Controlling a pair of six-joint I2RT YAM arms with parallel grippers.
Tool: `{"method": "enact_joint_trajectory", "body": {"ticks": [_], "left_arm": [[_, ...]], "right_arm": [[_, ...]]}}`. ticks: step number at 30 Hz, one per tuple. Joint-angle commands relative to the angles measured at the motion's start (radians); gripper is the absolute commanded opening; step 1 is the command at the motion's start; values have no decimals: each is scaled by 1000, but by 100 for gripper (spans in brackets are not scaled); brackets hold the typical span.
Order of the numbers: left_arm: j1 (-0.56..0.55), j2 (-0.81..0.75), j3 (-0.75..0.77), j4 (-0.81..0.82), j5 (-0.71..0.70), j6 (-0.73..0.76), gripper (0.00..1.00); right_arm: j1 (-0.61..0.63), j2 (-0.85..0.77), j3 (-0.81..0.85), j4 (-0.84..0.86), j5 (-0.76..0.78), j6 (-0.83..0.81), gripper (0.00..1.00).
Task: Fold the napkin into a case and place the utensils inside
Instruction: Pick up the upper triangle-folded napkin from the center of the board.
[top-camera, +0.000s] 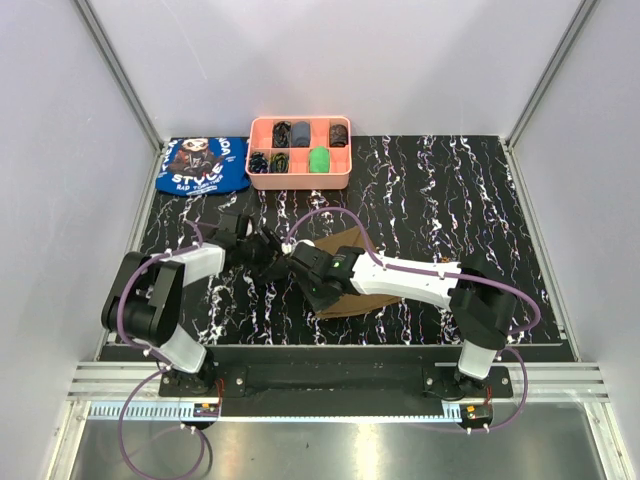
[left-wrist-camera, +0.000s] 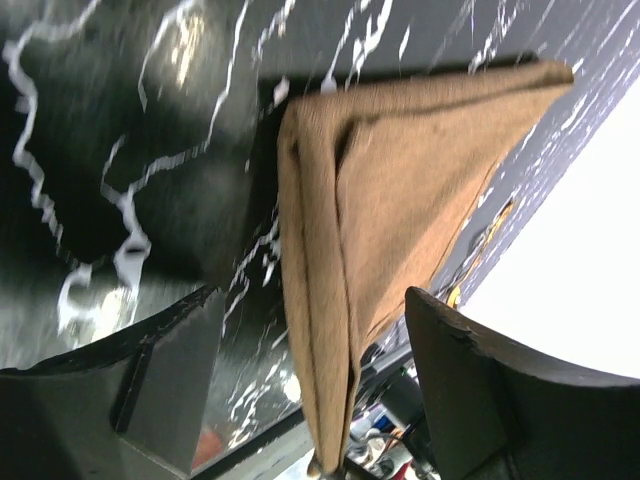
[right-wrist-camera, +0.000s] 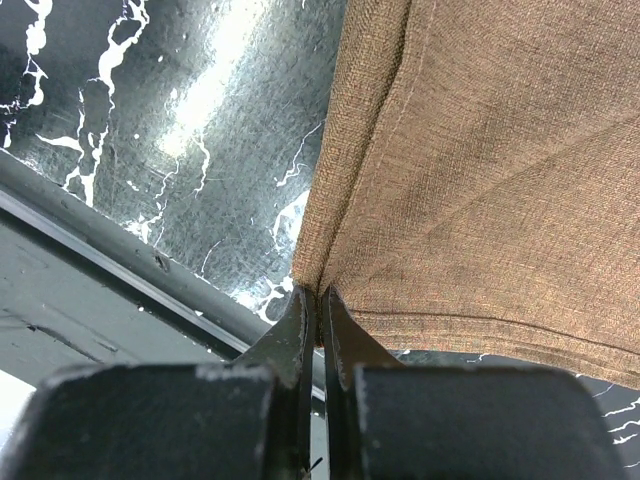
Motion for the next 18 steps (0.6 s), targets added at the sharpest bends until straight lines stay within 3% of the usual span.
{"method": "enact_joint_trajectory", "body": {"ticks": [1,12,18], "left_arm": [[-10,55,69,64,-39,-18,74],[-42,162,132,1,-59,-49,66],[-70,165,166,-89,-164,-39,56]], "right_arm": [[-9,-44,-9,18,-20,-7,0],[-20,-69,-2,18,-2,-5,0],[-21,-76,7,18,-1,-4,0]]}}
